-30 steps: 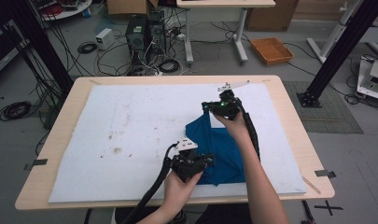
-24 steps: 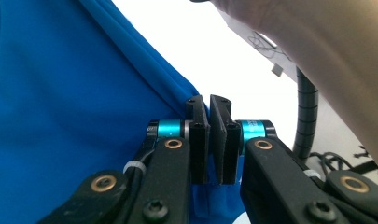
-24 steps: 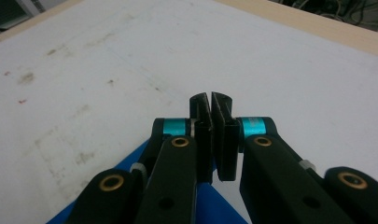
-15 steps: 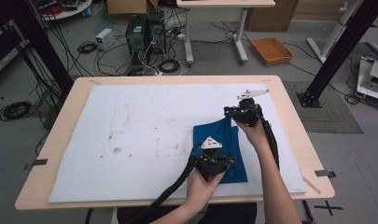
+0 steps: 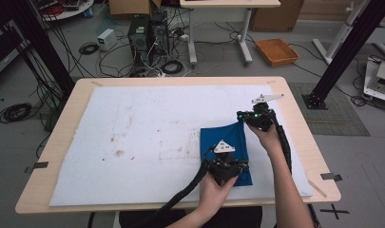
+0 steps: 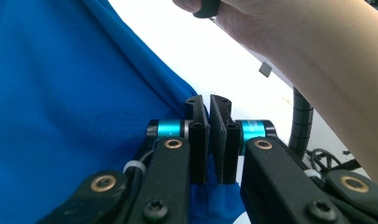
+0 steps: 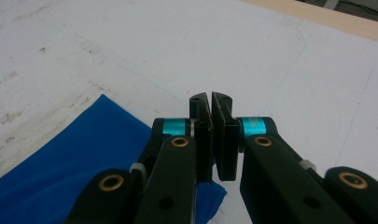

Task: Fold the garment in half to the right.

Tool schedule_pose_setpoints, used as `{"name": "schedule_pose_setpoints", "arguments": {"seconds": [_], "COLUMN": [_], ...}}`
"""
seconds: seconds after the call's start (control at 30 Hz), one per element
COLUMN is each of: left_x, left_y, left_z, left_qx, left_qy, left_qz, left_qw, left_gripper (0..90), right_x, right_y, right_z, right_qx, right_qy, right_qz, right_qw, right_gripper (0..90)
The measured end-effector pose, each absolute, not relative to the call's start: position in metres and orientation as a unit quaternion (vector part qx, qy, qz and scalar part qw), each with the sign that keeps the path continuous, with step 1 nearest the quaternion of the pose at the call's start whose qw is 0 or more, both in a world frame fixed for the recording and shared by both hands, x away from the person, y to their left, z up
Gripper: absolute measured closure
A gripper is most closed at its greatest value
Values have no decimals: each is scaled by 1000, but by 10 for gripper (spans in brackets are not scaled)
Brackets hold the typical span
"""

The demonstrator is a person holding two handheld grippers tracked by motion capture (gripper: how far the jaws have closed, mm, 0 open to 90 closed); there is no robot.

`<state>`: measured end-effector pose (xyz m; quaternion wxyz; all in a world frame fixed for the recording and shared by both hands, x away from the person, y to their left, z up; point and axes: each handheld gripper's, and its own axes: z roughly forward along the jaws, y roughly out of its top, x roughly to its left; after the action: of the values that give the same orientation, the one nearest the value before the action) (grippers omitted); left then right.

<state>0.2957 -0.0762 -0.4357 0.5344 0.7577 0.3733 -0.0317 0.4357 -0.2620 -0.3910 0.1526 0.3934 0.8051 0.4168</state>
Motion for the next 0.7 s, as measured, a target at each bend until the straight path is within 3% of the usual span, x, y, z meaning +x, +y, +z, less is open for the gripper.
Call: {"name": "schedule_pose_setpoints", "arguments": {"seconds": [0.23,0.33,0.4,0.47,0.7], "left_x": [298,297,296,294,314], "left_y": [-79,-82,-81,-76,-29], "left_z": [-441,-442,-441,-436,-406], "left_qx": [761,760,757,754,732], "left_qy": [380,376,362,356,370], "left_qz": [-37,-49,-63,-49,34], "left_qw": [524,528,540,550,571], "left_gripper": [853,785,654,586,544], "right_x": [437,439,440,440,410], "right_y": [-261,-257,-256,-258,-282], "right_z": [-395,-401,-404,-403,-390], "right_qx": [400,398,402,409,440], "right_qy": [814,826,828,822,768], "right_qz": [392,363,351,355,429], "right_qw": [156,164,173,173,181], "right_gripper": [875,862,752,736,580]}}
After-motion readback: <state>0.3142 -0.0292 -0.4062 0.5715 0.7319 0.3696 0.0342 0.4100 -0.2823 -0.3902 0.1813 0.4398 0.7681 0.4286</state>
